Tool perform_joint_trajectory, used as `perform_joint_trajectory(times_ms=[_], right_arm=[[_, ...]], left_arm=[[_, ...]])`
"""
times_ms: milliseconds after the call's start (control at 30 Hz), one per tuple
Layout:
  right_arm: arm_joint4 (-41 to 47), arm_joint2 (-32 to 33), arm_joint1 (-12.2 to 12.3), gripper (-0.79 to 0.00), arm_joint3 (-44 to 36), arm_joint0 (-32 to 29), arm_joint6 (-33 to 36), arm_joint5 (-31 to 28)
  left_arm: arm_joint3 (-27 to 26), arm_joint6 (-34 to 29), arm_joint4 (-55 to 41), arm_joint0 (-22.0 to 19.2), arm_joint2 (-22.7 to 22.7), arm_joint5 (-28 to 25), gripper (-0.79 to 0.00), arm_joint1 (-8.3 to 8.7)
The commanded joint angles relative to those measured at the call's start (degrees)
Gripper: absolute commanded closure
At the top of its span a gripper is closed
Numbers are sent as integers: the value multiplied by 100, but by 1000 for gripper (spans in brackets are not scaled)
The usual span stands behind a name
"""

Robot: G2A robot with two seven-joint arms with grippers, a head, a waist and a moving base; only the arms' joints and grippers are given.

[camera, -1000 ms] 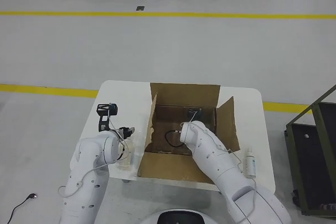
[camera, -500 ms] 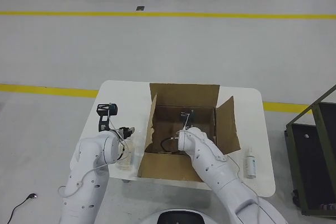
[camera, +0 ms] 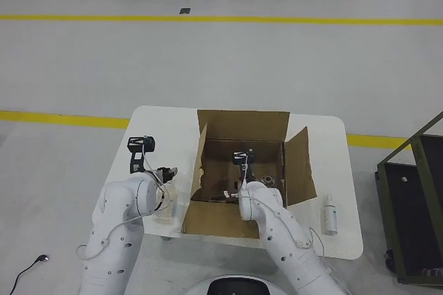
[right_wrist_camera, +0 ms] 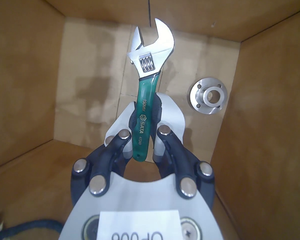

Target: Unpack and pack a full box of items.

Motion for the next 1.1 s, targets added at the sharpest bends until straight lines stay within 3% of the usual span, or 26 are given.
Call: perform_joint_trajectory(times_ms=[0,300,700,733,767,833,867,1067], right_arm=[[-115,106,51,0,-506,-298,-49,-153],[-90,544,197,0,-1764,-1108,-386,-855],[174,699,226,0,-1855,-1223,-509,-1100],[174,699,226,-92,-1855,-1223,-509,-1100],[174,699,226,-369,-1855,-1223,-509,-1100],[221,696,227,-613,-1792,-1247,-586,-1126],[216,690,227,-785,-1718,-1205,-502,-1128],[-69,589,203,-785,-1318,-687,139,-920]], left_arm=[[0,0,0,0,0,0,-785,0],[0,0,0,0,0,0,-785,0],[0,0,0,0,0,0,-785,0],[0,0,0,0,0,0,-785,0],[0,0,0,0,0,0,-785,0],[0,0,0,0,0,0,-785,0],[0,0,0,0,0,0,-785,0],[0,0,0,0,0,0,-785,0]])
